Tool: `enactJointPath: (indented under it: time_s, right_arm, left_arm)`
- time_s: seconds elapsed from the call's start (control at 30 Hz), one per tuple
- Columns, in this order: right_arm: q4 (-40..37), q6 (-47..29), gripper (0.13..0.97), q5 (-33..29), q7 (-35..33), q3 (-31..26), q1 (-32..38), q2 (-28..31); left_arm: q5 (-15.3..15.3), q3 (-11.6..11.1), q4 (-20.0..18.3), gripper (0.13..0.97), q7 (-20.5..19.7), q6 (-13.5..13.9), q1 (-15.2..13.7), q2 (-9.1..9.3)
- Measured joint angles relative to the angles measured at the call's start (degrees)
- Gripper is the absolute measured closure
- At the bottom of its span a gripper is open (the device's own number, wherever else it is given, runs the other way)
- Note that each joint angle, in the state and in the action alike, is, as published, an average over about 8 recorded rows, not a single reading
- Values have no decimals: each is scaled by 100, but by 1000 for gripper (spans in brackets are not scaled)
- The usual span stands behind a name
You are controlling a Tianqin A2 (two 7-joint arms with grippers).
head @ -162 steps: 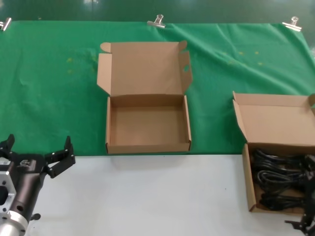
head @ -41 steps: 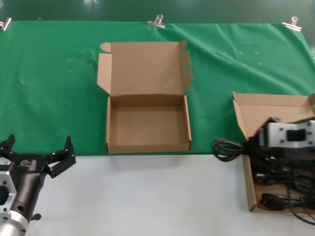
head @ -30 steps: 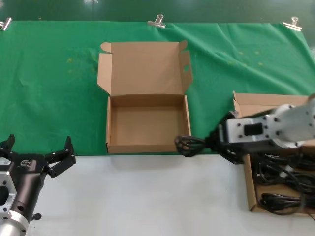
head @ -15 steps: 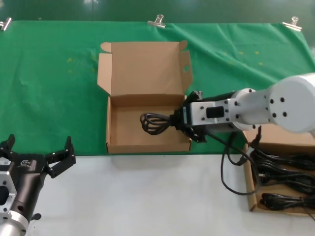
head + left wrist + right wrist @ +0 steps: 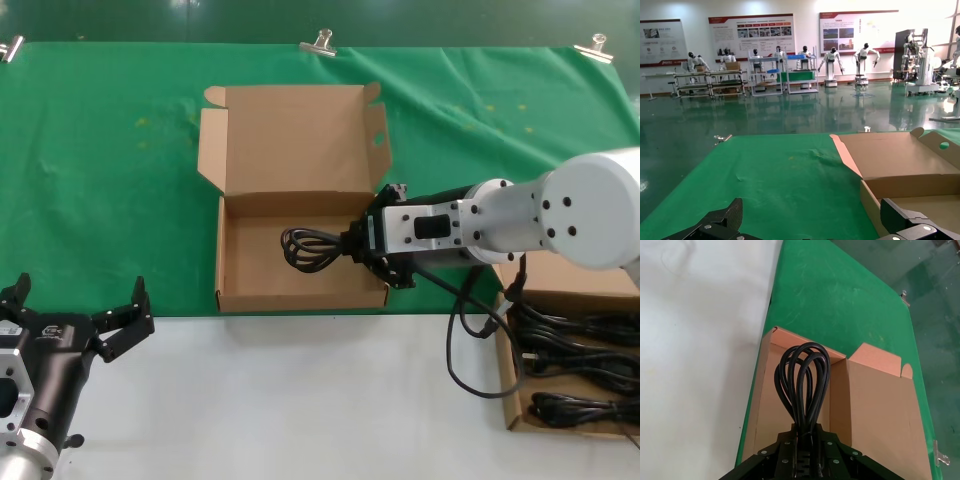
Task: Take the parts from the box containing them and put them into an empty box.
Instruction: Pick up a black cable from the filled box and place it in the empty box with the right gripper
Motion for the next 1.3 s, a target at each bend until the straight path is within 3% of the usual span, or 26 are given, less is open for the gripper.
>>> enactJointPath:
  time_s: [0.9,1.3]
  right_arm:
    - [-44,-5,883,18,-47,-10,26,-6]
    - [-779,23,883,299,-635,-108,394,-375]
  left_arm:
    - [0,0,0,132,0,0,0,0]
    - [0,0,0,132,0,0,0,0]
